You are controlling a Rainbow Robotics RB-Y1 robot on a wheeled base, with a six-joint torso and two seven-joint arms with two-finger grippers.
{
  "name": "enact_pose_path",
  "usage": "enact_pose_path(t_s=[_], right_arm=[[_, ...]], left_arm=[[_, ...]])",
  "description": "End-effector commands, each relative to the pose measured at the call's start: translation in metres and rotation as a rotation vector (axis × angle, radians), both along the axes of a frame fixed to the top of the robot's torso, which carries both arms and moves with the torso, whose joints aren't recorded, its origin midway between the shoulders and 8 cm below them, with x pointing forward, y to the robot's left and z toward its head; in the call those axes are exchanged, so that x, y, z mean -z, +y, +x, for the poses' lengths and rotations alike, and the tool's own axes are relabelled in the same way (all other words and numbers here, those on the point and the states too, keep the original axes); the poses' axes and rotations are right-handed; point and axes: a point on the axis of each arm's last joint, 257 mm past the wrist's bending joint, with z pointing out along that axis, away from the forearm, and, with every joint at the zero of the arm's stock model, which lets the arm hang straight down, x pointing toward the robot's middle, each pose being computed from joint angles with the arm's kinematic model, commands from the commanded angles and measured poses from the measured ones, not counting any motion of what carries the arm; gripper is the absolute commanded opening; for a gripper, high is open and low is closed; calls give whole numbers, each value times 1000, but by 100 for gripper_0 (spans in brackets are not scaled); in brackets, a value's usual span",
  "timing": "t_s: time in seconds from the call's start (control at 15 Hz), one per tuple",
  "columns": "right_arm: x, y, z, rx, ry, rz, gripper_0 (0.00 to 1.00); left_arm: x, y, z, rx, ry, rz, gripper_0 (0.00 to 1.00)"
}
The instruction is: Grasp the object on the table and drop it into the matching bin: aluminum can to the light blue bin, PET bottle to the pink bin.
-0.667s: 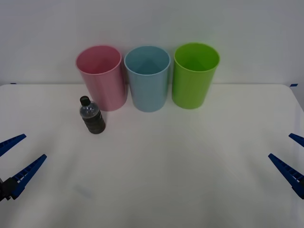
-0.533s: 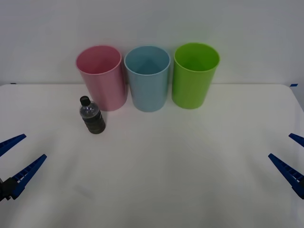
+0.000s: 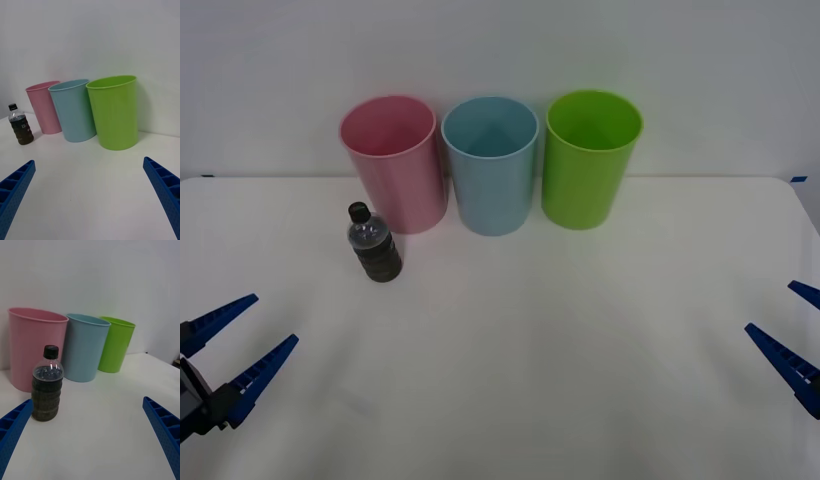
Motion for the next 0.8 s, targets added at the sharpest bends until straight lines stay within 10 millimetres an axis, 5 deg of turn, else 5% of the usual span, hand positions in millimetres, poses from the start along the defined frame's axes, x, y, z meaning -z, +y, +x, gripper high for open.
enact_pose_path(t_s=[0.07, 0.47, 0.8], right_arm=[[0, 0, 0, 0, 0, 0, 100], [0, 0, 0, 0, 0, 0, 100], [0, 0, 0, 0, 0, 0, 100]], left_arm=[[13, 6, -11, -23, 9, 39, 100], [51, 30, -5, -119, 29, 100, 100], [62, 44, 13, -211, 63, 96, 100]])
